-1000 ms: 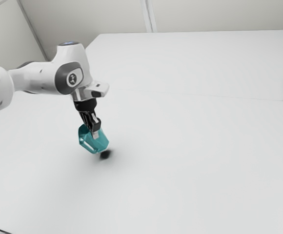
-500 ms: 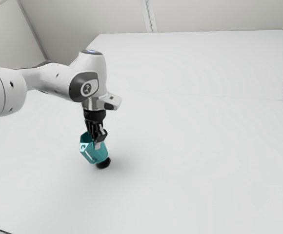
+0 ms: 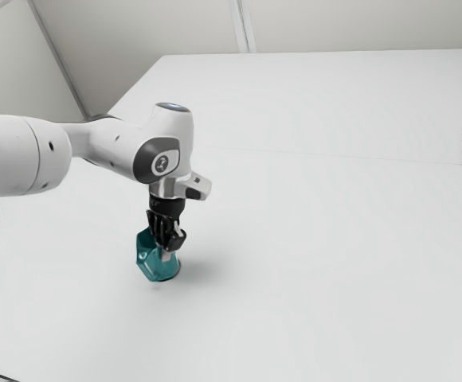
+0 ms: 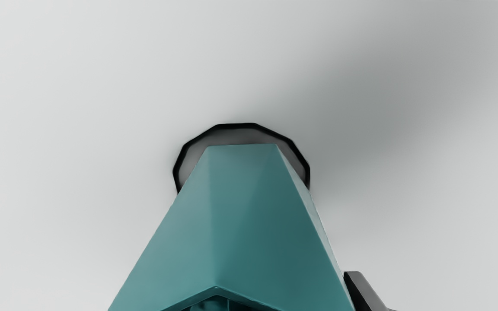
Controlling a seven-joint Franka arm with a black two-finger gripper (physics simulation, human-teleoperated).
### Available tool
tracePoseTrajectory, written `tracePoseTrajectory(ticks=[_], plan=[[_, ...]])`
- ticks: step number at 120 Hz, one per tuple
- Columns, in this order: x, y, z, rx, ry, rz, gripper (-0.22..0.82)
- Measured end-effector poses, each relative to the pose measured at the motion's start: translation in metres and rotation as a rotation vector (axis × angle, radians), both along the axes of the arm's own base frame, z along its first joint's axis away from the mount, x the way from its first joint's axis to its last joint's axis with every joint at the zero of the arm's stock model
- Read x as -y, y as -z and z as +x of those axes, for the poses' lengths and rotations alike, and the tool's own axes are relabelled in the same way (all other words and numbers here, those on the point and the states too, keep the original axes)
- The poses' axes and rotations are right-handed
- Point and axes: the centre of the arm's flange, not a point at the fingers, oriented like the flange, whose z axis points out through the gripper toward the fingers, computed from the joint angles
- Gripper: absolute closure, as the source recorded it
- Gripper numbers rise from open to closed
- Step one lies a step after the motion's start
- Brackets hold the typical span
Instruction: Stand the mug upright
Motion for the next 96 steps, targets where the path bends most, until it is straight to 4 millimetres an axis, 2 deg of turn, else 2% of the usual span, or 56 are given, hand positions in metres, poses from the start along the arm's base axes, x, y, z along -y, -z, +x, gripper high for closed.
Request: tracePoseTrajectory(ticks=[17,37,53,64,75,89,96], plan=[[0.002,-0.007,0.000,0.015,-0.008,-0.002,0.31],[-0.005,-0.032,0.005,0.066,-0.026,-0.012,0.14],[-0.016,-0.080,0.022,0.169,-0.056,-0.035,0.08],[-0.028,-0.121,0.033,0.250,-0.085,-0.054,0.05],[-0.040,-0.156,0.040,0.317,-0.108,-0.063,0.03],[-0.056,-0.210,0.049,0.404,-0.136,-0.059,0.02],[-0.063,-0.228,0.049,0.426,-0.148,-0.057,0.01]])
